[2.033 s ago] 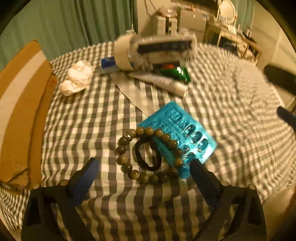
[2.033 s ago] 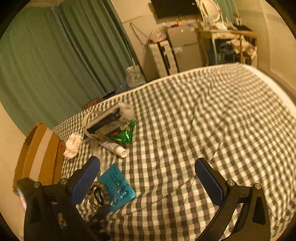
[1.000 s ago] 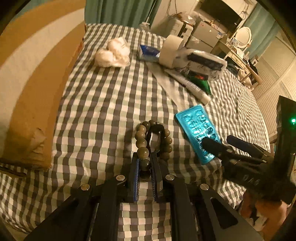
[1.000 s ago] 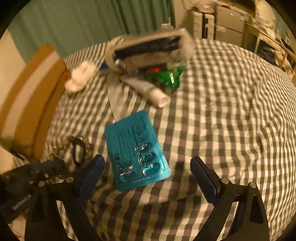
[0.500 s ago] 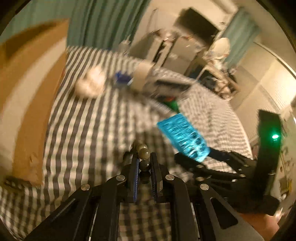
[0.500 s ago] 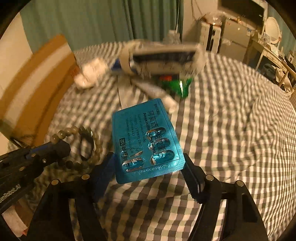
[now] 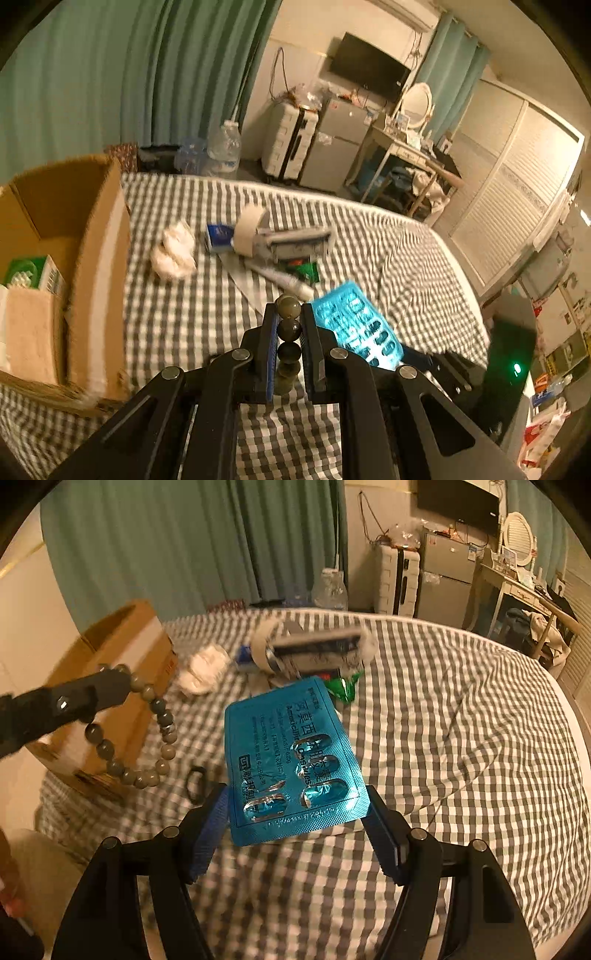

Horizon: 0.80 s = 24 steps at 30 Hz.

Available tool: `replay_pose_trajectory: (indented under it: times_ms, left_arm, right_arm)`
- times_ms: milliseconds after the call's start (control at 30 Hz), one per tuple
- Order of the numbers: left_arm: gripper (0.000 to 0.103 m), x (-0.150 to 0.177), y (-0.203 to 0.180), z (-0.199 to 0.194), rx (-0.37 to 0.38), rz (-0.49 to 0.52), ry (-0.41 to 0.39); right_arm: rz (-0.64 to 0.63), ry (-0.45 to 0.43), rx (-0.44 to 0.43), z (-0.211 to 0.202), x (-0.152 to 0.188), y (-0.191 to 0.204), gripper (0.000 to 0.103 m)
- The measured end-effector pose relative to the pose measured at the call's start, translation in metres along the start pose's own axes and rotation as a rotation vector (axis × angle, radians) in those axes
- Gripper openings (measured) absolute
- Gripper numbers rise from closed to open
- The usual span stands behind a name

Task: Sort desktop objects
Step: 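Carry the bracelet and blister pack to the box and release both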

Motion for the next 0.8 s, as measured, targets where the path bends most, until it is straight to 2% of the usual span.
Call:
replay_pose_trajectory:
  times_ms: [200,400,500,667,800]
  left_arm:
    - [0.012,-0.025,0.007,-0.031,-0.057,0.053,-0.04]
    - [0.012,-0.056,0.055,-0.068,-0.082,0.015,-0.081]
    - [0.012,-0.077,0.091,-0.081,-0.132,-0.003,-0.085]
    - [0.012,-0.108,0.154,-0.094,-0.182,-0.015,-0.116]
    - [0.012,-0.119,0.19,-0.078,-0.259,-0.013,-0.081]
  right_arm:
    - [-0.033,-0.069,-0.016,-0.038,-0.027,0.038,0.07]
    - [-0.117,-0.126,-0.06,-0.053,-0.067,0.096,0.07]
    - [-0.145,-0.12,-0.101,-0.043,-0.086,0.127,0.07]
    - [-0.141,-0.075,-0.281,-0.01,-0.122,0.173,0.071]
    - [-0.14,-0.031,-0.31,0.024,-0.142,0.201,0.071]
Point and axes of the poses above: each gripper's, at about its wrist camera, not at the fingertips, and z roughly the way its jaws point, y to its left, x to its underside, the point moved 2 cm from there along z, roughly the way its jaws point, and after that the axes turned 2 degrees about -z, right-handed, at the moved point
